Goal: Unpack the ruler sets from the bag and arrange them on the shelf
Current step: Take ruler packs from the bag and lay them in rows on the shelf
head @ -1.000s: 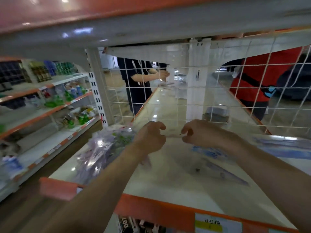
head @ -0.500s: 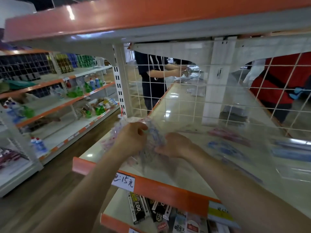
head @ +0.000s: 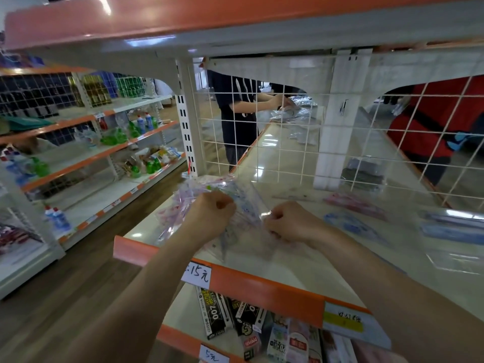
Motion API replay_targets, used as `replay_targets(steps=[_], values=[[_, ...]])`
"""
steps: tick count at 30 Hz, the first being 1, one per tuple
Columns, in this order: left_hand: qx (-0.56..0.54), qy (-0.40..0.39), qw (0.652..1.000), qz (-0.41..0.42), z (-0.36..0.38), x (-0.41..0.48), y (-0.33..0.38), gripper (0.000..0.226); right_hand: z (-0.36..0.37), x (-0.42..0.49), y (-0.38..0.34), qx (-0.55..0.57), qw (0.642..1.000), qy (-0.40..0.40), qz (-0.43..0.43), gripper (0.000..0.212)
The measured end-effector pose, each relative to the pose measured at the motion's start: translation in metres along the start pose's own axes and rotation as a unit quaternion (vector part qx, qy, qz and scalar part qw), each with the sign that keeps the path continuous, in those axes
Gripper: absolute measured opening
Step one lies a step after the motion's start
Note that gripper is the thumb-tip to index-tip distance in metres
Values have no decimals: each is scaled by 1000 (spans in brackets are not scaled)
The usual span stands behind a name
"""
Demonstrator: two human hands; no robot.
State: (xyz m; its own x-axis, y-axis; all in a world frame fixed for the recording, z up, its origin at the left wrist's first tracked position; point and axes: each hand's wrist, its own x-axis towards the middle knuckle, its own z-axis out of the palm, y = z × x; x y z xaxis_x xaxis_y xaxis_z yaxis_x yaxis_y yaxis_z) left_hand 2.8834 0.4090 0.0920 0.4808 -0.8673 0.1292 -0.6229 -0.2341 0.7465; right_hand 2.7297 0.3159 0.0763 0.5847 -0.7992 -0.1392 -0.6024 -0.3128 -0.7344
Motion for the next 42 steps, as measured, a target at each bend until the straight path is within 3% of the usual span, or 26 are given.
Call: replay_targets(steps=[4,9,11,13,17,19,24,27,34,38,42], values=[[-160,-55,982,-84,9,-1,11,30,-1,-11,-10,137,988,-61,-46,10],[-212,-24,972,-100,8,4,7,22,3,-4,-22,87,986,-124,-70,15],[-197,-3,976,-91,1,6,3,20,0,3,-17,52,989,-109,-80,17],[-181,16,980,-79,-5,7,1,19,-2,13,-13,-53,990,-59,-114,13],[-181,20,981,-72,-6,8,2,19,12,31,-15,-261,963,-2,-75,39],[-179,18,981,-74,-5,9,2,19,16,37,-20,-308,949,-5,-71,39],[-188,13,979,-82,-5,12,2,19,14,33,-25,-350,933,1,-85,38],[-198,12,976,-94,-4,14,3,18,17,30,-20,-353,929,37,-110,15],[-224,-12,969,-107,3,15,4,15,13,9,-15,-386,909,101,-117,23],[-240,-23,964,-111,6,13,9,14,3,-4,-11,-360,924,101,-75,9],[-250,-39,958,-136,16,14,14,18,-17,-16,0,-292,944,143,-46,11]])
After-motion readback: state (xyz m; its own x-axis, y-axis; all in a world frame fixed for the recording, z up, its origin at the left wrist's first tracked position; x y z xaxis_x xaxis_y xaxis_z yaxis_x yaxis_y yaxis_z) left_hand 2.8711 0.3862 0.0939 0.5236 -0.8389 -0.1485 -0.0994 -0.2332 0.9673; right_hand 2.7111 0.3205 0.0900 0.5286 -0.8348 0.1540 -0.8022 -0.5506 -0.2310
